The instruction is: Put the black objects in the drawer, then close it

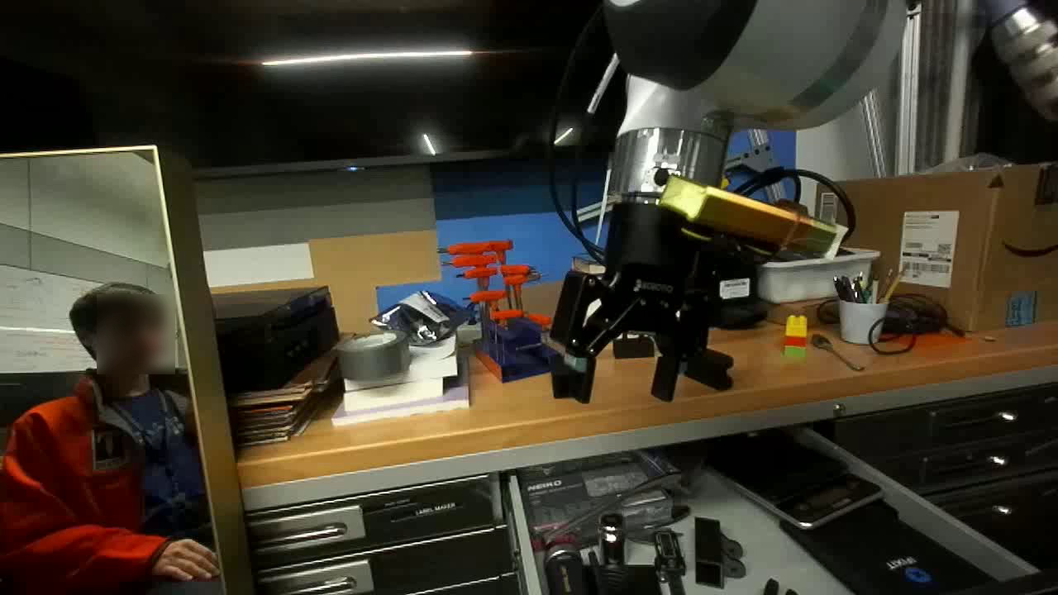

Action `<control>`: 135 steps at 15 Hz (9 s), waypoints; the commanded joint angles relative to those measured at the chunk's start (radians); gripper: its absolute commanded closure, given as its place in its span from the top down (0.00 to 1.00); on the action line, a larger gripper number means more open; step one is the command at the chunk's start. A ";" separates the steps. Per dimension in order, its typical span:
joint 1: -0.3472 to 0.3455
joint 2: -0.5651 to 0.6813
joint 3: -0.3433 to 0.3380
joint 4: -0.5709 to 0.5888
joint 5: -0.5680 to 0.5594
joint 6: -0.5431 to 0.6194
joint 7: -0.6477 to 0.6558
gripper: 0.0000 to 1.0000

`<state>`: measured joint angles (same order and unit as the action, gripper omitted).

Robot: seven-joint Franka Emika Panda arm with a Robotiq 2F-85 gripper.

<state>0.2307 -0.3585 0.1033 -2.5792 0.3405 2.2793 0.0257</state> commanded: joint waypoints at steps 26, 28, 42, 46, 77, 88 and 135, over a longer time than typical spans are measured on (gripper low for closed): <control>-0.332 0.566 -0.205 0.534 -0.267 0.036 -0.296 1.00; -0.354 0.632 -0.190 0.596 -0.235 0.024 -0.340 1.00; -0.401 0.813 -0.160 0.810 -0.268 -0.040 -0.377 1.00; -0.401 0.842 -0.159 0.829 -0.281 -0.046 -0.376 1.00; -0.362 0.566 -0.158 0.333 -0.136 0.037 -0.104 0.25; -0.398 0.685 -0.128 0.156 -0.096 0.420 -0.152 0.25; -0.225 0.760 -0.186 0.718 -0.393 0.263 0.242 1.00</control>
<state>-0.0271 0.3049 -0.0363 -2.0013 0.0106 2.5485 0.1825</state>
